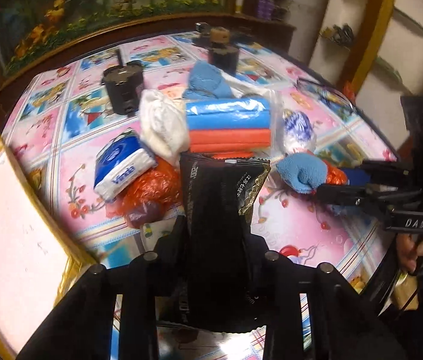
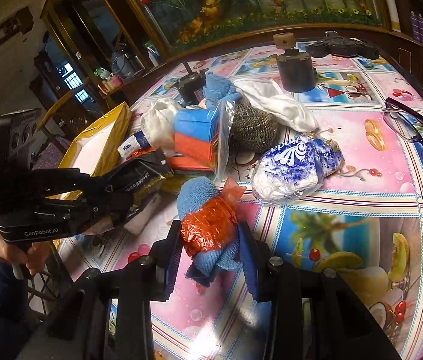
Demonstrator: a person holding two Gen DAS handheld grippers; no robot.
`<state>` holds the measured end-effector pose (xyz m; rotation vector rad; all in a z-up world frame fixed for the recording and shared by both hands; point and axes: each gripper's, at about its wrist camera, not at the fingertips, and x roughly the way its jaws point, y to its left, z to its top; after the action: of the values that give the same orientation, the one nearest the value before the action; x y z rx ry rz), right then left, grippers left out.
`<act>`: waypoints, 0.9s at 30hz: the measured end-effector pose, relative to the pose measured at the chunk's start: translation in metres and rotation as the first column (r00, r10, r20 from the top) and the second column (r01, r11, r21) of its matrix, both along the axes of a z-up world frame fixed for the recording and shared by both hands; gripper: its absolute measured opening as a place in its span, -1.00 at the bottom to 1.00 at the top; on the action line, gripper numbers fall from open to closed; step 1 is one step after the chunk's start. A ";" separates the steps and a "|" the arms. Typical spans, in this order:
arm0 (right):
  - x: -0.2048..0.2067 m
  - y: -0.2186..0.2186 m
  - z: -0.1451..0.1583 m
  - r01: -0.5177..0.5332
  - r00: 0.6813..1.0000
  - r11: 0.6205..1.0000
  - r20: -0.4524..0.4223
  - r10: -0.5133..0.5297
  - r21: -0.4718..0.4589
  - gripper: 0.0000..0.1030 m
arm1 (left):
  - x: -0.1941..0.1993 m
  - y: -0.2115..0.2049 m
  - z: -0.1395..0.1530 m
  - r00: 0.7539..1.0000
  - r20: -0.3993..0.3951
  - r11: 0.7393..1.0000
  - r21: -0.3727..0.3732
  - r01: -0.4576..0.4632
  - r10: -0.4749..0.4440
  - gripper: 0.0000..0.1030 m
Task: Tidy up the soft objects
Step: 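Carry the black snack bag and blue cloth bundle over the yellow-rimmed box with both tools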
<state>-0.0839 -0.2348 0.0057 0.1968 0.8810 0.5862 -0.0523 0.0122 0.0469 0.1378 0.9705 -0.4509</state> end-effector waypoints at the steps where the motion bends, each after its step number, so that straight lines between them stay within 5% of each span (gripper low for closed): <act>1: 0.000 -0.001 0.000 0.002 1.000 1.000 0.003 -0.002 0.002 -0.24 | -0.002 0.002 0.002 1.000 0.009 1.000 -0.021 -0.015 0.016 -0.43; 6: -0.004 -0.002 0.003 0.013 1.000 1.000 0.021 -0.013 0.003 -0.24 | -0.013 0.026 0.022 0.996 0.042 0.987 -0.147 -0.070 0.077 -0.43; 15: -0.013 0.014 0.032 -0.017 0.997 1.000 0.073 0.017 -0.001 -0.24 | -0.028 0.082 0.057 0.972 0.114 0.956 -0.236 -0.174 0.205 -0.42; 27: -0.013 0.107 0.095 -0.213 0.970 0.977 0.129 0.208 0.022 -0.23 | -0.049 0.174 0.088 0.905 0.172 0.895 -0.301 -0.329 0.390 -0.42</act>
<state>-0.0971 -0.1278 0.1002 0.0975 0.7740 0.8042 -0.1016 0.1860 0.1345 -0.2299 0.6793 -0.2094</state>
